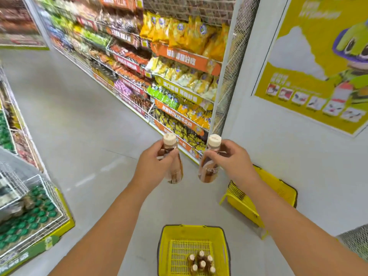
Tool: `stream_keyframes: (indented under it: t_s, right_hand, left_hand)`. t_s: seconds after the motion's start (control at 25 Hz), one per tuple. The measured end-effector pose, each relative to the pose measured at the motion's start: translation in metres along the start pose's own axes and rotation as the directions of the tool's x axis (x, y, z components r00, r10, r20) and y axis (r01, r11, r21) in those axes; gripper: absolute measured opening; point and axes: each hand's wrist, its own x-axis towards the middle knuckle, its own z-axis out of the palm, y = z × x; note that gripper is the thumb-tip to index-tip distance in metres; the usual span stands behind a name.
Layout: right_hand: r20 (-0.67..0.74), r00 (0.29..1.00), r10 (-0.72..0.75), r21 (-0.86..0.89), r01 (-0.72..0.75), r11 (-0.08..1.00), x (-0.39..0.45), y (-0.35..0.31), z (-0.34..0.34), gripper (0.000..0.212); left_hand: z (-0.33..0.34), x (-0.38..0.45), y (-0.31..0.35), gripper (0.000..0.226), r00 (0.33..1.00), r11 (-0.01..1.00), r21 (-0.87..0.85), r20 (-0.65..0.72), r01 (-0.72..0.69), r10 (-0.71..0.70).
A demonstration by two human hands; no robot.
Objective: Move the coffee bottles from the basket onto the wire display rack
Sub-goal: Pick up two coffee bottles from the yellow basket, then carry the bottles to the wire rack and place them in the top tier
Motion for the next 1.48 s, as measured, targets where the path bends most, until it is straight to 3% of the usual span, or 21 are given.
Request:
stream_keyframes:
  t_s: [0.16,0.44,0.84,1.0,1.48]
  right_hand:
    - [0.055,0.998,-0.037,0.008,0.037,0.999,0.020,-0.050,-0.006,0.019]
    - [0.173,0.976,-0.130,-0.002,0.132,0.991,0.048,-0.115,-0.024,0.015]
    - [0.349,0.902,-0.256,0.114,0.231,0.966,0.062,-0.144,-0.027,0.011]
    - [0.441,0.834,-0.331,0.228,0.253,0.940,0.057,-0.165,0.006,0.014]
    - [0.667,0.578,-0.470,0.397,0.257,0.881,-0.028,-0.270,0.209,0.007]
  left_hand:
    - [-0.026,0.019,0.050,0.014,0.999,0.998,-0.041,0.005,-0.050,0.051]
    - [-0.056,0.034,0.109,0.016,0.990,0.997,0.014,-0.114,-0.079,0.080]
    - [-0.059,-0.005,0.143,0.012,0.955,0.999,0.033,-0.296,0.014,-0.003]
    - [-0.093,-0.039,0.156,0.024,0.907,0.996,0.072,-0.422,0.056,-0.020]
    - [-0.269,-0.175,0.165,0.011,0.686,0.976,0.112,-0.726,0.188,-0.049]
